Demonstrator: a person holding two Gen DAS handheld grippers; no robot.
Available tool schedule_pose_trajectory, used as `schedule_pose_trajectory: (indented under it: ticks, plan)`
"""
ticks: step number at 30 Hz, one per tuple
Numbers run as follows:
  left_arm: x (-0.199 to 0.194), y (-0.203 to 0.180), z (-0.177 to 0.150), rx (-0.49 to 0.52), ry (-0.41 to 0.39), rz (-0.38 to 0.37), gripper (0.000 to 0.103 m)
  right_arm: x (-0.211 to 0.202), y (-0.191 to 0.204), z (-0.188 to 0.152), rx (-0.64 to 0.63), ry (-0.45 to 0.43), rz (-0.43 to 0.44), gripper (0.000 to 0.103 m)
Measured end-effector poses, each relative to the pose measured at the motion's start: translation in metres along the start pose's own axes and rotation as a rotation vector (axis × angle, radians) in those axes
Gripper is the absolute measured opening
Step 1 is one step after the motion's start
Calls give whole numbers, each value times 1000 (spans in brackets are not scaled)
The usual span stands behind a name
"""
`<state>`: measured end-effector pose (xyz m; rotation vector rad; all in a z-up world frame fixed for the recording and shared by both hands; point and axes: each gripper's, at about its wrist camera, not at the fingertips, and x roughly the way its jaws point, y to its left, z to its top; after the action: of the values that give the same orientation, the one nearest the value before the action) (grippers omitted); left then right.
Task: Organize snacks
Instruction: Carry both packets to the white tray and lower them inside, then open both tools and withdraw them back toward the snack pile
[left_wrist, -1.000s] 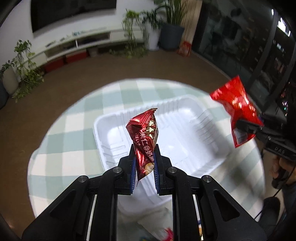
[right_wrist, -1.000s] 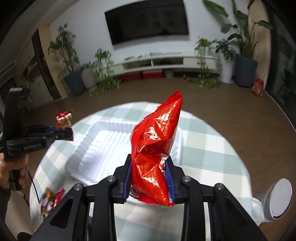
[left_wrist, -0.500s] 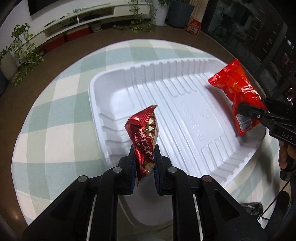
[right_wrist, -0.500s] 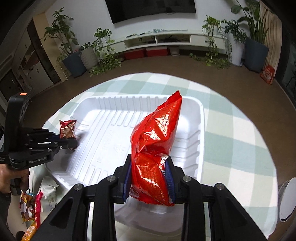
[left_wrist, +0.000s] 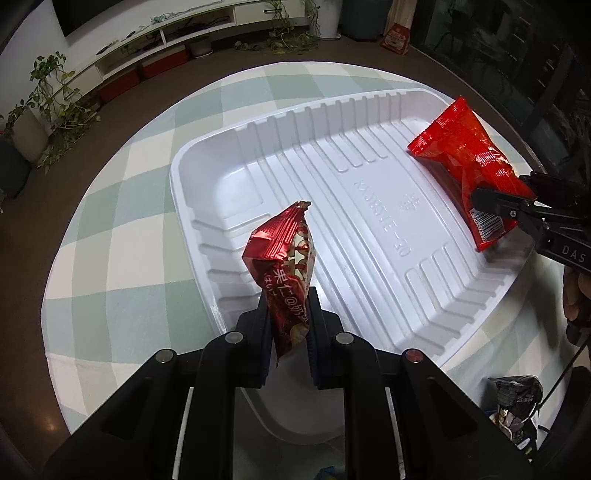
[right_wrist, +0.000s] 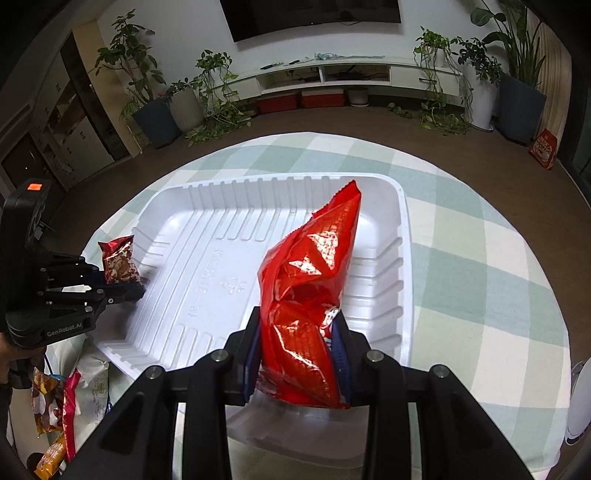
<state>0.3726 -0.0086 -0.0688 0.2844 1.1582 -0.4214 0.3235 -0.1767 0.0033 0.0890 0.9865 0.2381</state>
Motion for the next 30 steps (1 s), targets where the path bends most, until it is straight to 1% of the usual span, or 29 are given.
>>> schedule_pose_trajectory:
  ticks: [1, 3, 7, 9, 12, 13, 15, 17, 19, 21, 22, 24, 26, 27, 29, 30]
  plan:
    - [0, 0, 0, -2, -2, 3, 14, 1, 1, -1, -11, 3, -7, 41]
    - [-2, -3, -1, 2, -10, 21, 15, 3, 3, -4, -24, 9, -23, 52]
    - [-6, -7, 3, 3, -31, 38, 15, 0, -2, -4, -11, -4, -23, 54]
    - [-7, -8, 5, -1, -44, 33, 15, -5, -4, -4, -5, -23, -24, 60]
    - [-9, -9, 6, -3, -50, 40, 15, -11, -5, -4, -8, -36, -28, 61]
    - [-11, -9, 6, -6, -55, 43, 18, -14, -5, -4, -6, -42, -26, 62]
    - [-16, -7, 7, -17, -76, 48, 37, -21, -6, -4, -1, -57, -21, 65]
    - [-27, -6, 5, -30, -109, 17, 76, -33, -6, -6, 7, -85, -19, 67]
    - [-39, -8, 2, -36, -132, 24, 92, -49, -7, -10, 18, -122, -10, 68]
    - [-52, -10, -1, -28, -155, 30, 92, -67, -9, -16, 41, -165, 4, 74]
    - [-60, -10, -3, -29, -171, 29, 93, -75, -10, -21, 50, -185, 11, 75]
    - [-76, -10, -10, -29, -212, 34, 101, -96, -9, -34, 63, -224, 25, 76]
    - [-99, -10, -21, -19, -274, 43, 103, -110, -7, -46, 74, -250, 41, 77]
    - [-108, -11, -26, -11, -301, 53, 103, -119, -5, -54, 83, -263, 51, 78]
    - [-131, -12, -43, -2, -357, 98, 103, -135, 0, -72, 111, -290, 72, 78]
    - [-138, -12, -50, -9, -360, 108, 103, -140, 3, -80, 118, -299, 78, 78]
